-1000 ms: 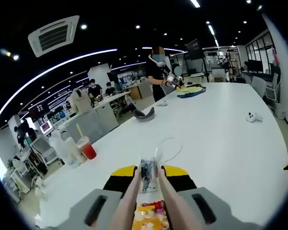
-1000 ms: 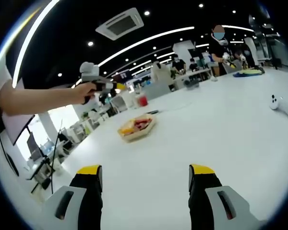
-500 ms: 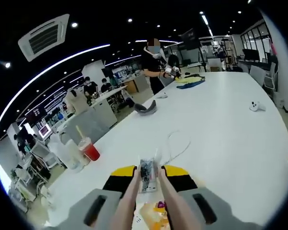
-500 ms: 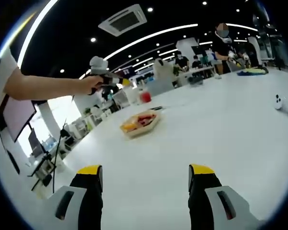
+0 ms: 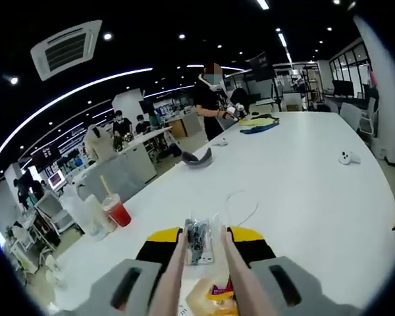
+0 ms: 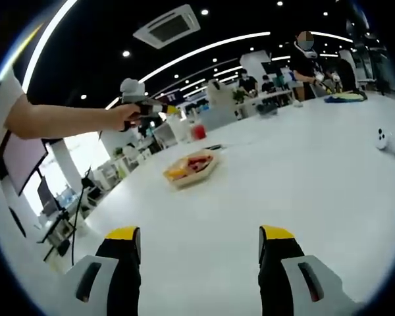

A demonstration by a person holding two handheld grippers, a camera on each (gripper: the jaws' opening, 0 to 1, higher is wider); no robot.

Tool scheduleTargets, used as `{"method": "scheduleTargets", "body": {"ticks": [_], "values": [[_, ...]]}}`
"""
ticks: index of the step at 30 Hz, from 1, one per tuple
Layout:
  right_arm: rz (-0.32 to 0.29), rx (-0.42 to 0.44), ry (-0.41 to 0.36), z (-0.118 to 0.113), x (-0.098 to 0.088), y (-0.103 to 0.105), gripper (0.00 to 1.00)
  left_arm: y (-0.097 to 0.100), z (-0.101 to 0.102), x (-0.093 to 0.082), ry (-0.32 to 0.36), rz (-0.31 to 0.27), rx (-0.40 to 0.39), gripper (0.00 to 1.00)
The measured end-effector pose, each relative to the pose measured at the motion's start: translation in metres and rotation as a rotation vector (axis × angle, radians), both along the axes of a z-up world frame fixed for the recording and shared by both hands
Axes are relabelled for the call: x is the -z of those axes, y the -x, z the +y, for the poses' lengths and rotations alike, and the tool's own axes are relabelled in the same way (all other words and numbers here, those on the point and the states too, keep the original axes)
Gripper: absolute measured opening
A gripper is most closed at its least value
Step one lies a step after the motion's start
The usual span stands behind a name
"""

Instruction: Place the target food into the container with the food tongs after gripping and lifting it, then release it inside without dropping or visibly crushing the food.

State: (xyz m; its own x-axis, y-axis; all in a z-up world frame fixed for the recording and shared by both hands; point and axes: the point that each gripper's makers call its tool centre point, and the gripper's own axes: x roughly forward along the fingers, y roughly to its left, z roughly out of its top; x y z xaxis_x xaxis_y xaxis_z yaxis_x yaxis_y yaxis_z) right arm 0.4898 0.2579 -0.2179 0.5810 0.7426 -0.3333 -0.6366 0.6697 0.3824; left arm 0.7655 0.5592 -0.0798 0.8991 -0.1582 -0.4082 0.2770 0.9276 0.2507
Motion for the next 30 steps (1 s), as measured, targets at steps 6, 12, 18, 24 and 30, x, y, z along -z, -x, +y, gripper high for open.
{"method": "scheduleTargets", "body": {"ticks": [6, 12, 18, 24, 30], "values": [[0.007, -0.005, -0.022, 0.004, -0.003, 0.001, 0.76, 0.001, 0.006, -0.004, 0.015, -0.021, -0.016, 0.27], [0.011, -0.006, -0.026, 0.005, -0.002, 0.001, 0.76, 0.002, 0.010, -0.002, 0.073, -0.022, -0.039, 0.27], [0.019, -0.006, -0.021, 0.005, 0.000, 0.002, 0.76, 0.009, 0.011, -0.001, 0.069, -0.019, -0.035, 0.27], [0.023, -0.019, -0.021, 0.009, 0.000, 0.003, 0.76, 0.017, 0.009, -0.002, 0.126, -0.026, -0.050, 0.27], [0.020, -0.036, -0.013, 0.010, 0.000, 0.006, 0.76, 0.029, 0.011, -0.014, 0.195, -0.056, -0.076, 0.28]]}}
